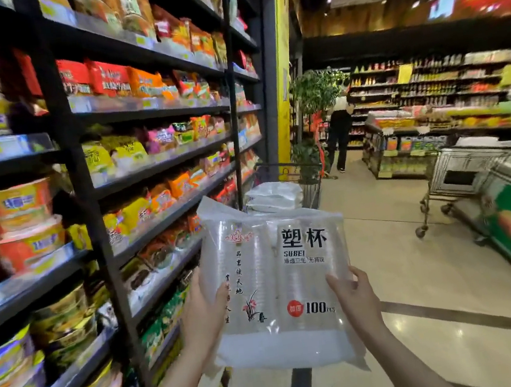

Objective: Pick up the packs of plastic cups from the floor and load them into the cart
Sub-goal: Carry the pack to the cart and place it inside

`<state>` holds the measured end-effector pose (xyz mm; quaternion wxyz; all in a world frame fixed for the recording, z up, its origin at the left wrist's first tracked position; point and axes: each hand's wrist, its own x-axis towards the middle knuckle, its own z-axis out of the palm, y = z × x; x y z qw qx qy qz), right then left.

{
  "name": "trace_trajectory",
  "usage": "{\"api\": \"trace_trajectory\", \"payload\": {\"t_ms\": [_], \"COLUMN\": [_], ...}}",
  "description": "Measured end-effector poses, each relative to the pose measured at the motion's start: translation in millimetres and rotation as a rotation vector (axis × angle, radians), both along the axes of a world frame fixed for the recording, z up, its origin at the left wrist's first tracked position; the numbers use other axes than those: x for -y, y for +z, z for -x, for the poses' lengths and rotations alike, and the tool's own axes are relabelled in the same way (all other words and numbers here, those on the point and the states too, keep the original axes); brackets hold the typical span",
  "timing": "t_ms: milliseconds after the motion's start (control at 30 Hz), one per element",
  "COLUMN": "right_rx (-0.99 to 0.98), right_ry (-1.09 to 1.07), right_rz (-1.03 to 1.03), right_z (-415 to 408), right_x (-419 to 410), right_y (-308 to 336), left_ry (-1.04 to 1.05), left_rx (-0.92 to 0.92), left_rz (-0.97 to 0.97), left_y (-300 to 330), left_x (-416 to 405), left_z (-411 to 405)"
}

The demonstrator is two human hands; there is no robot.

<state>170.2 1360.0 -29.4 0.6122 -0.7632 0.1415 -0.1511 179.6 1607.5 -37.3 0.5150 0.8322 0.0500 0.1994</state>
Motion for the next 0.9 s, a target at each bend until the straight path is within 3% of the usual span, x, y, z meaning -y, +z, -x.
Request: {"api": "trace_trajectory", "payload": {"t_ms": [600,900], "right_rx": [-0.079,-0.194], "right_ry": [0.015,-0.005], "right_rz": [-0.013,0.054], "right_z": [-440,-628], "right_x": [40,45], "right_y": [-20,-65], "left_ry": [-0.017,-0.098], "left_rx": [-0.114,-0.262], "left_rz": [0.046,0.046], "left_y": [-9,-52], "left_x": [31,31], "left_z": [-454,-666]}}
